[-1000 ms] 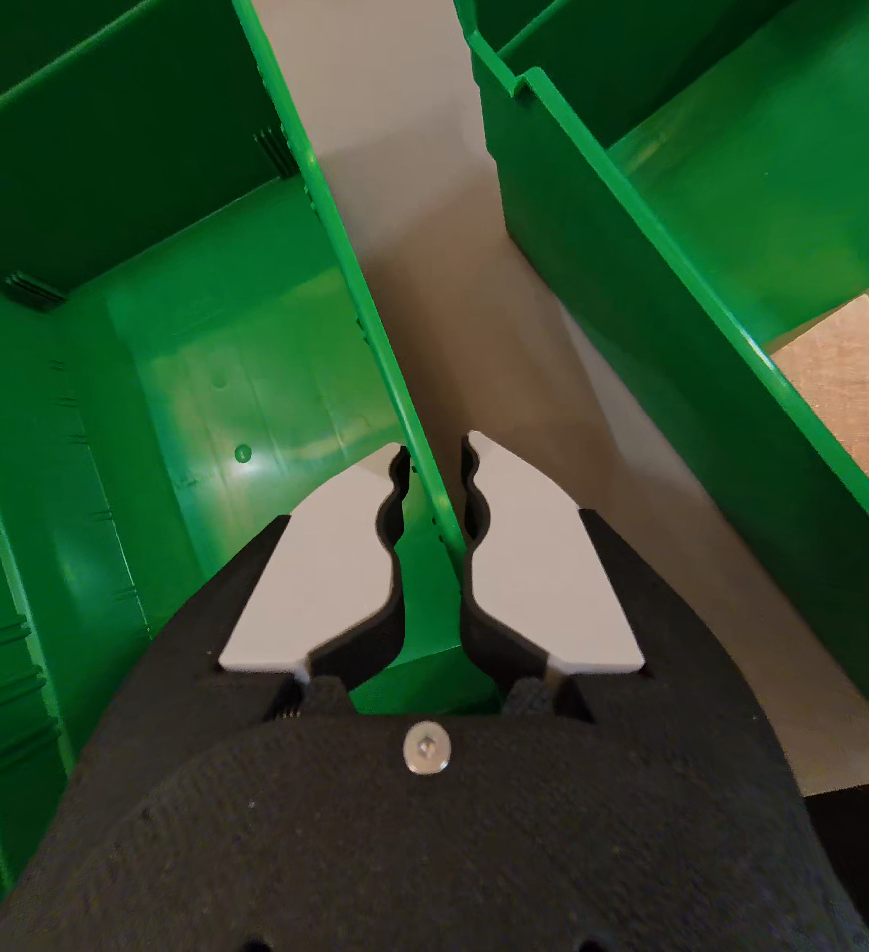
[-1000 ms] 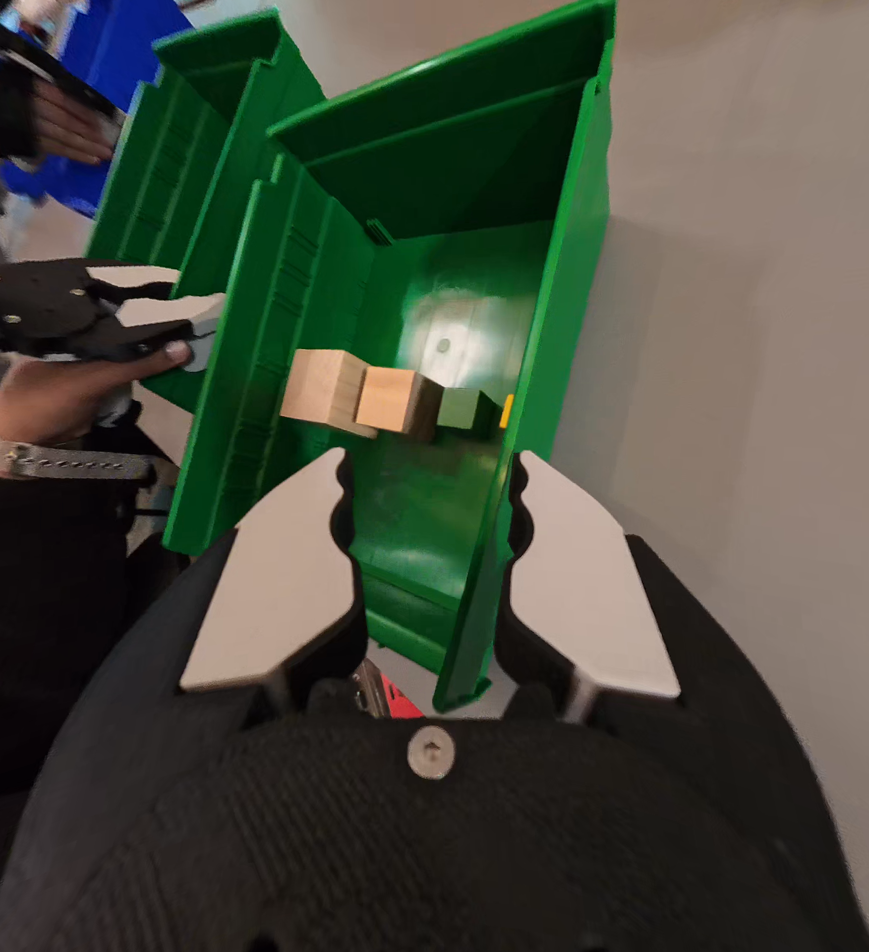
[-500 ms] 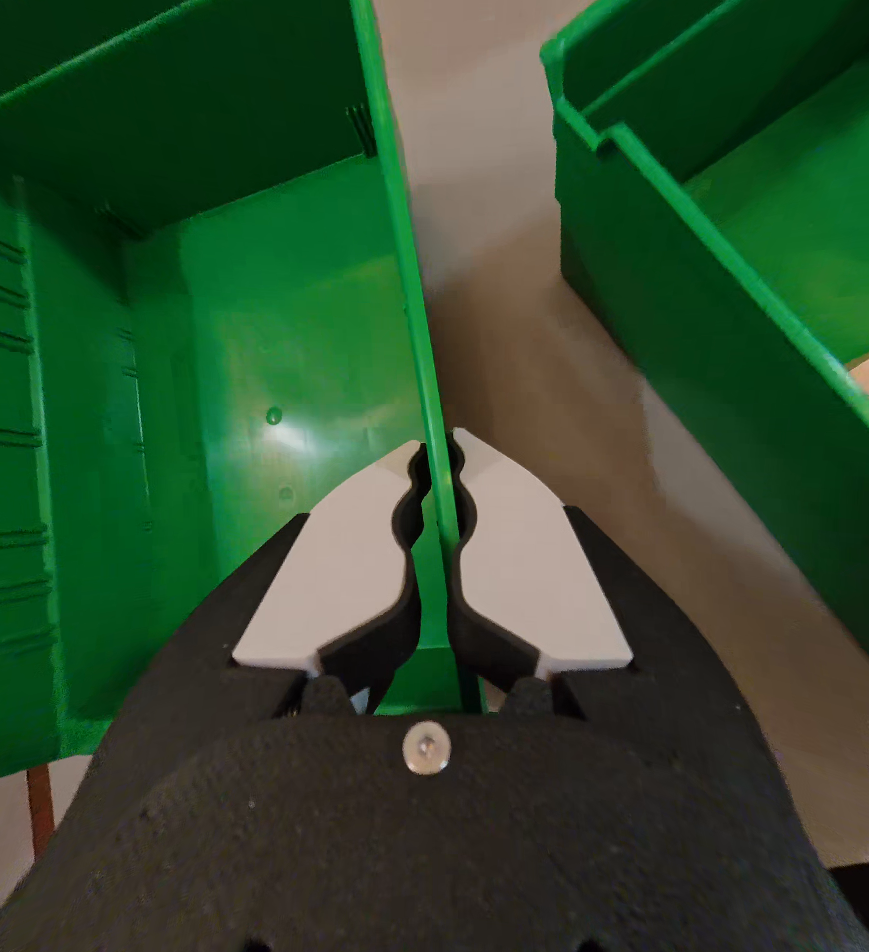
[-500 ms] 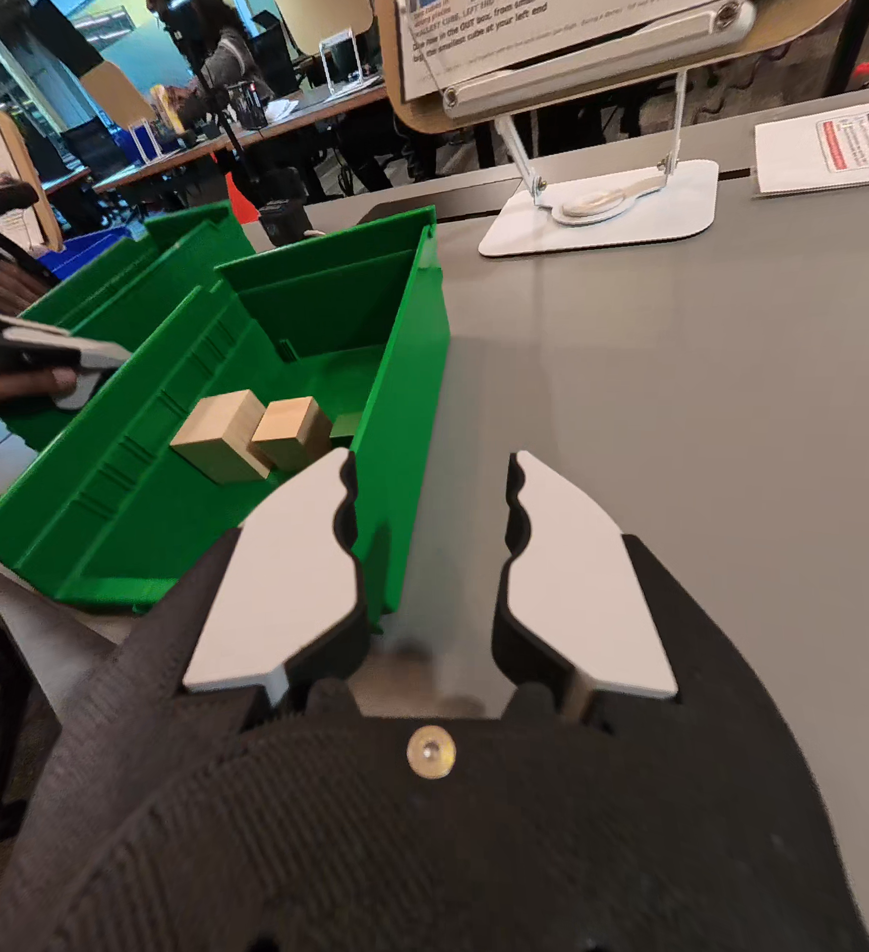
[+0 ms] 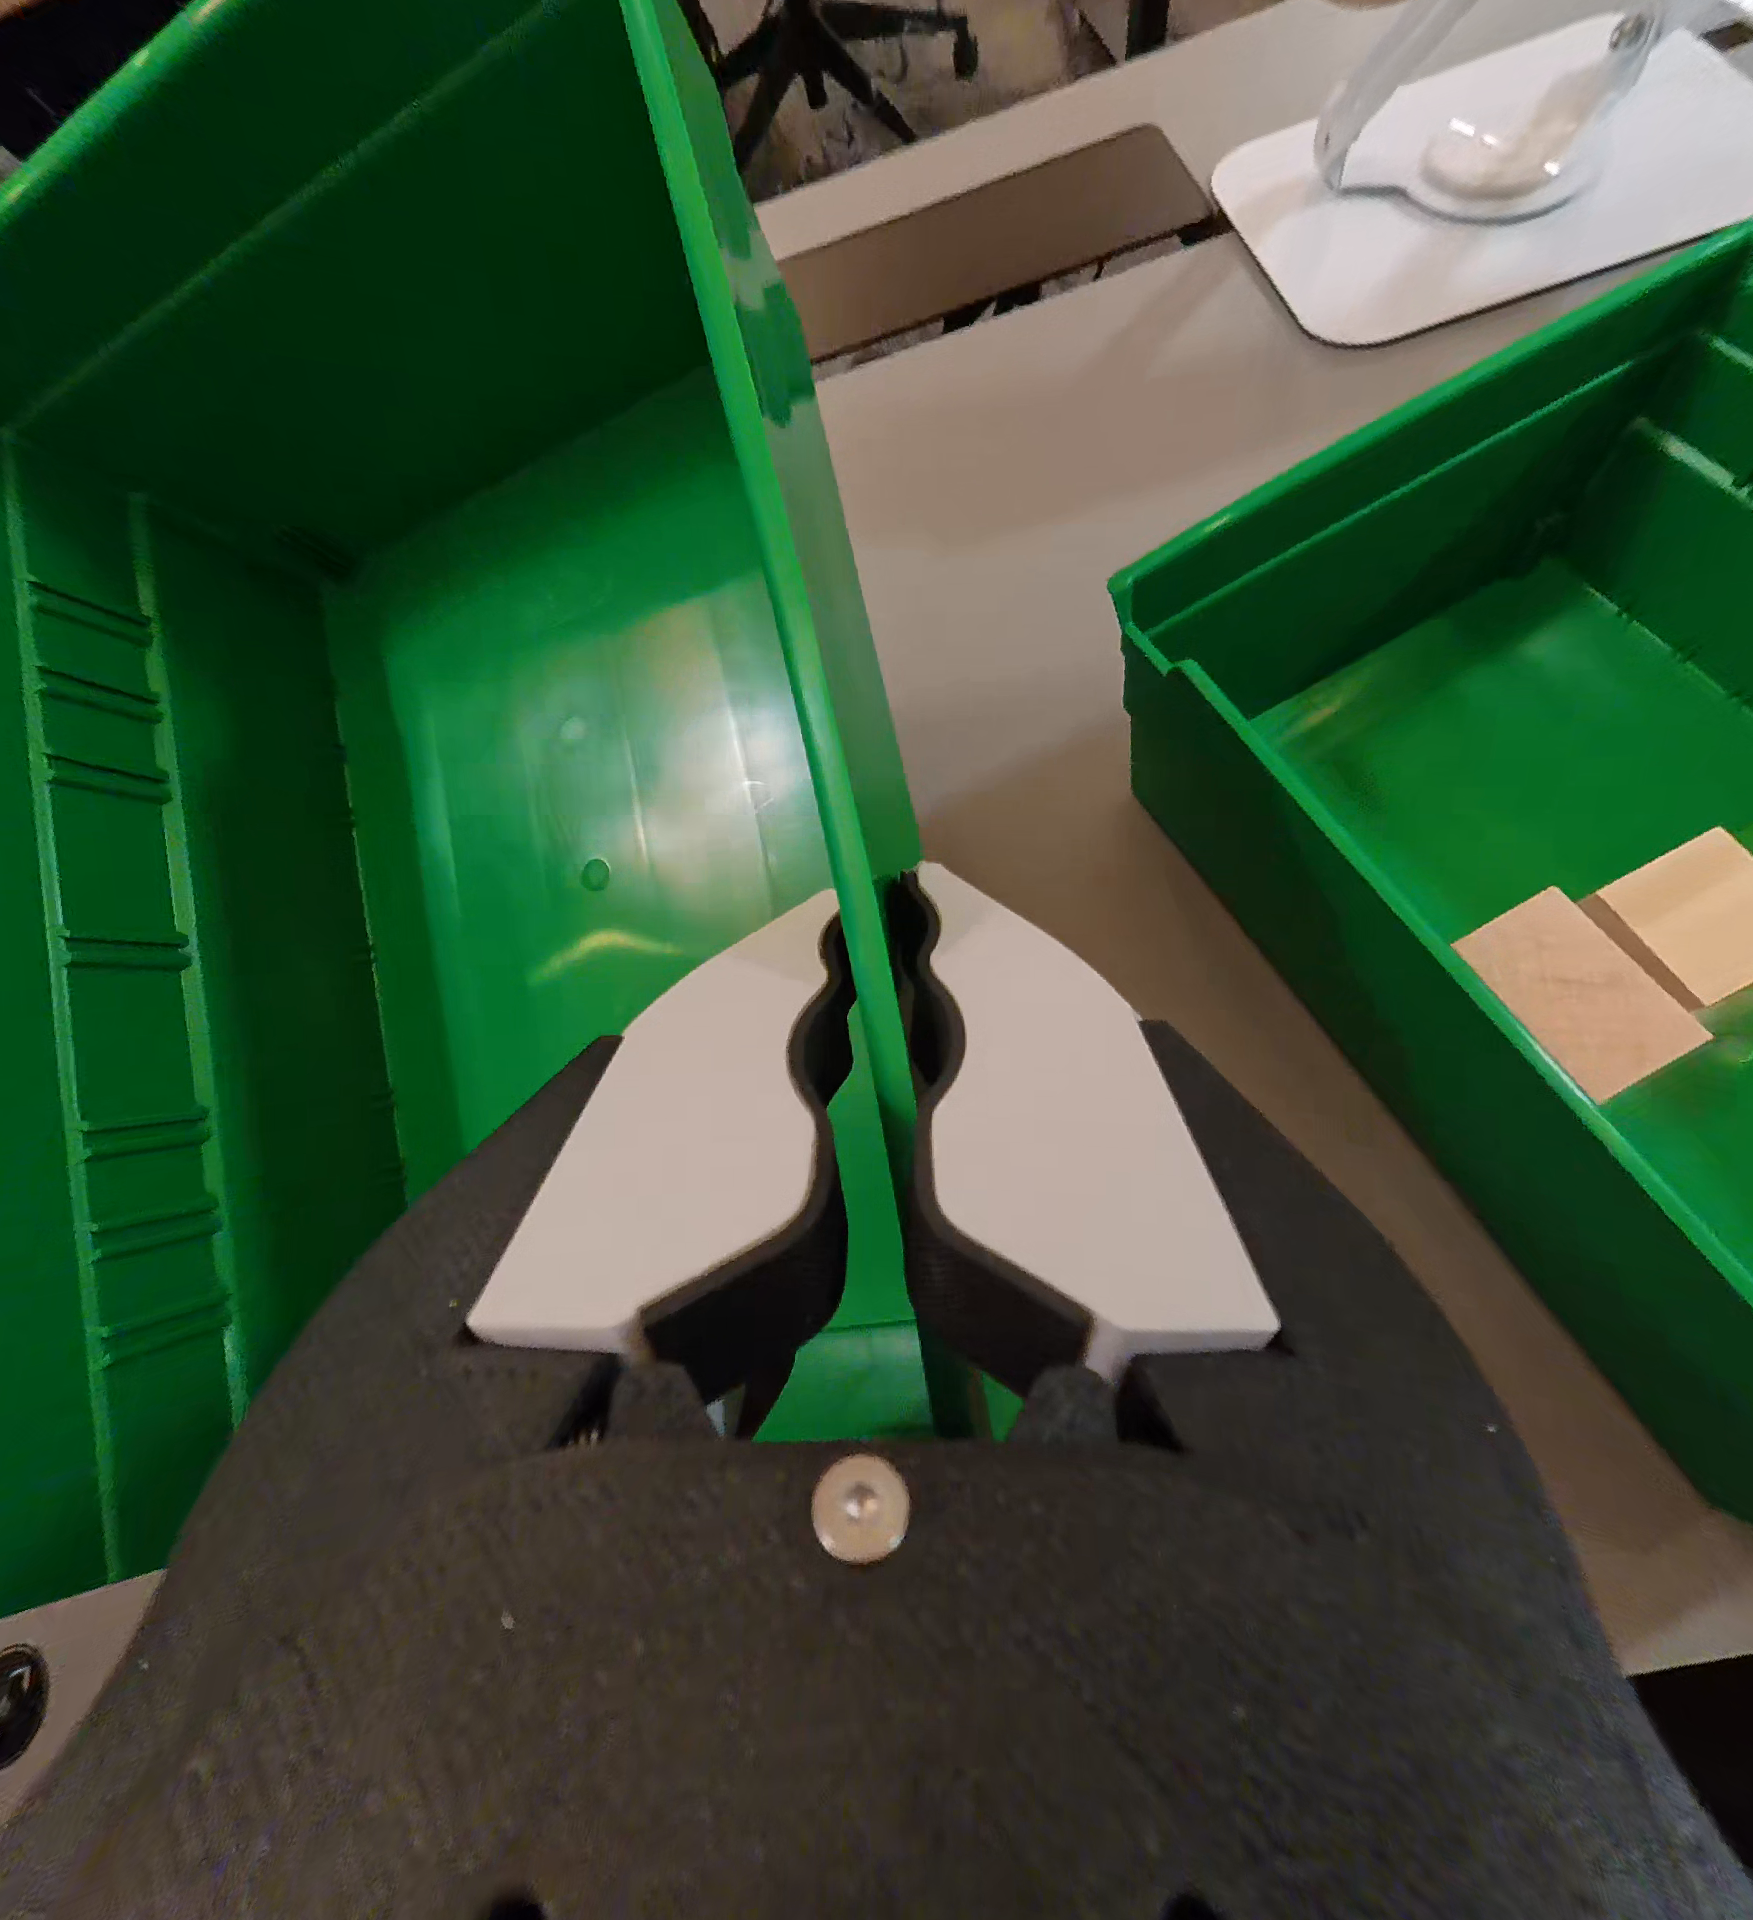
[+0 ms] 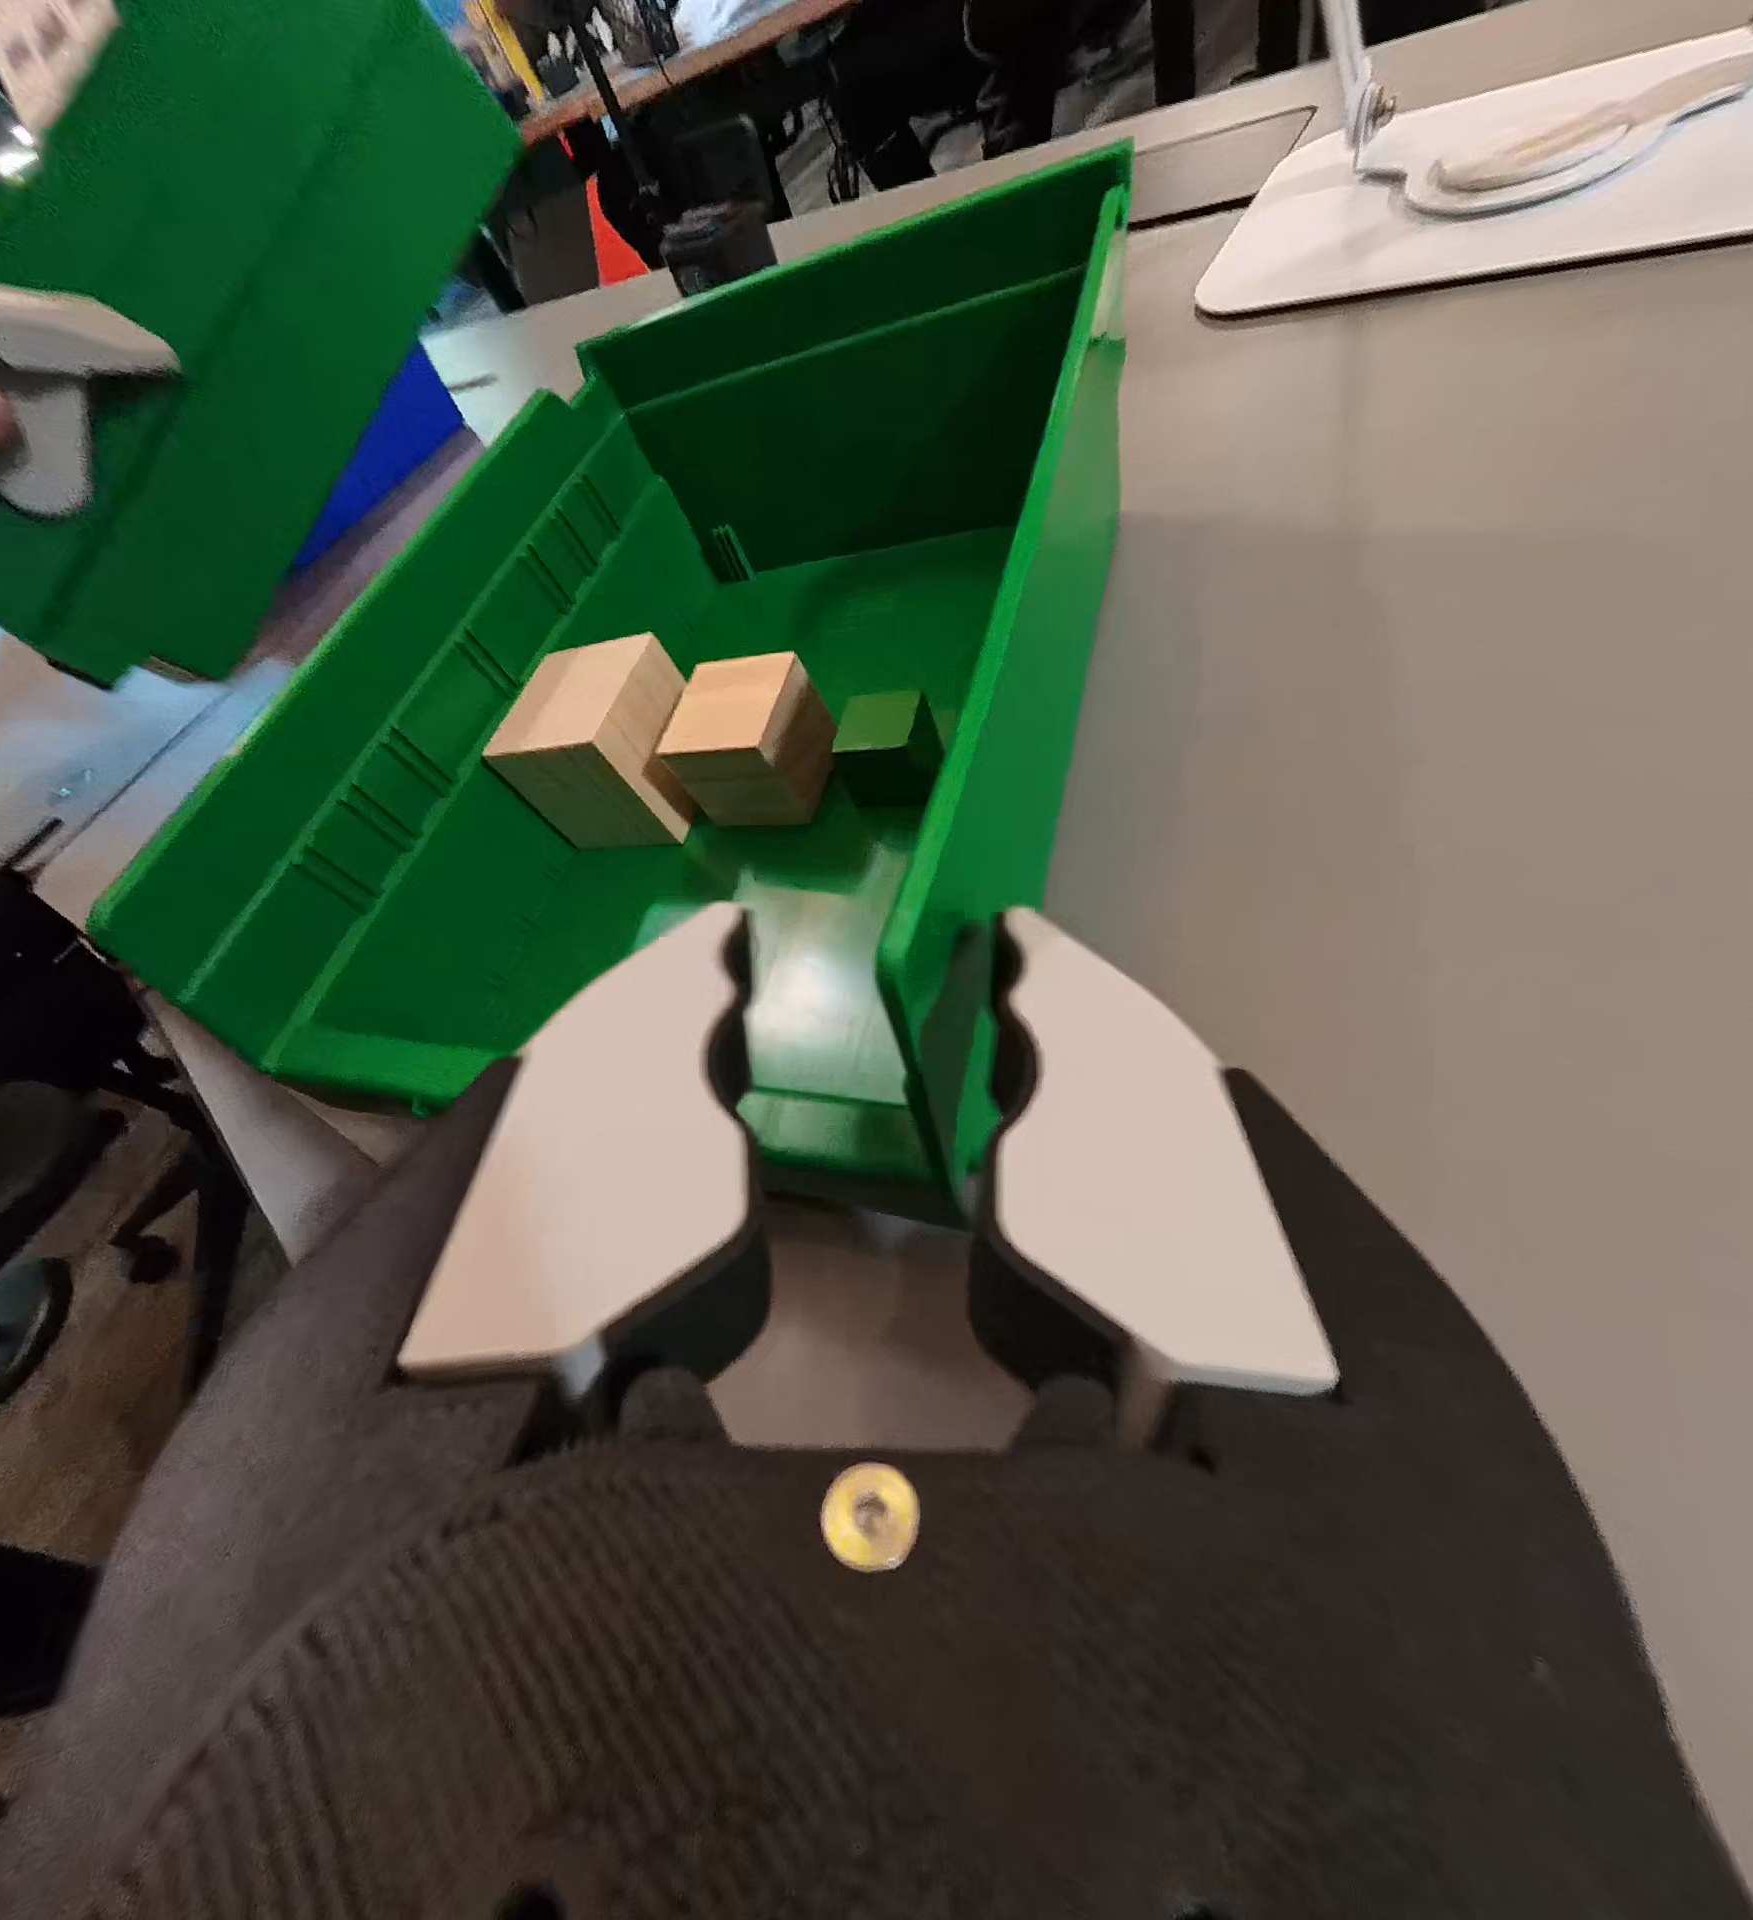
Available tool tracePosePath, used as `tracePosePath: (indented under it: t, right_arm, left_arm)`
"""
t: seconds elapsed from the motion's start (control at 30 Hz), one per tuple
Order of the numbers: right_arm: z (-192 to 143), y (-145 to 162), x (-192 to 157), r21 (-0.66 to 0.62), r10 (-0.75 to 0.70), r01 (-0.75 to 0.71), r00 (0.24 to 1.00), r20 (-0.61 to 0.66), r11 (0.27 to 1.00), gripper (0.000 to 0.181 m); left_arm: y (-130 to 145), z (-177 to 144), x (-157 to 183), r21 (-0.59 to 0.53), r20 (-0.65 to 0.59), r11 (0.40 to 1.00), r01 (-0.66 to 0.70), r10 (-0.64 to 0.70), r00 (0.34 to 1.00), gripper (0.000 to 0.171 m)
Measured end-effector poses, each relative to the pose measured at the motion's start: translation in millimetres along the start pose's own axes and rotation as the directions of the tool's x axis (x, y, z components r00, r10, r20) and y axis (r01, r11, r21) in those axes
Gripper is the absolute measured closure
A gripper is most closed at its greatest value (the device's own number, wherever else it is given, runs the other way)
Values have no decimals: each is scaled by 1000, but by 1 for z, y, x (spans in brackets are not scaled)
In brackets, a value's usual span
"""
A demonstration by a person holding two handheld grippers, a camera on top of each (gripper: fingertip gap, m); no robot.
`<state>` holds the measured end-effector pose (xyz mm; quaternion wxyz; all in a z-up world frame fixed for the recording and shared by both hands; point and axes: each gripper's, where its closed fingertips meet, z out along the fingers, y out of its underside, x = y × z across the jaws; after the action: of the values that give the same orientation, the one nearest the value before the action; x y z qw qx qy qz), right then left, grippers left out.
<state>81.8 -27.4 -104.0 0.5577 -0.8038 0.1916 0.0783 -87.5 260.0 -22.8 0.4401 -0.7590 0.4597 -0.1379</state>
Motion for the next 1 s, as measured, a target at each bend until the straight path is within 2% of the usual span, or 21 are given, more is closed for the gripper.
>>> tracePosePath:
  t: [0.13, 0.27, 0.47, 0.73, 1.0]
  right_arm:
    - [14, 3, 8, -48, -136, 129, 978, -158, 990, 169]
    - [37, 3, -14, -84, -184, 176, 978, -97, 981, 164]
    - [85, -4, -47, -123, -287, 279, 956, -58, 952, 162]
    - [139, -8, -98, -105, -248, 248, 969, 10, 963, 158]
    - [168, 0, -152, -107, -261, 272, 959, 108, 956, 150]
  left_arm:
    - [-12, -18, -4, 30, 10, 1000, -3, 2, 1000, 162]
    - [-15, -34, -8, 12, -1, 1000, 4, -4, 1000, 160]
    - [-22, -56, -31, 68, 38, 997, 44, -47, 998, 161]
    - [-13, -75, -66, 67, 103, 992, 108, -114, 988, 162]
    - [-13, -76, -78, 104, 90, 987, 124, -133, 987, 161]
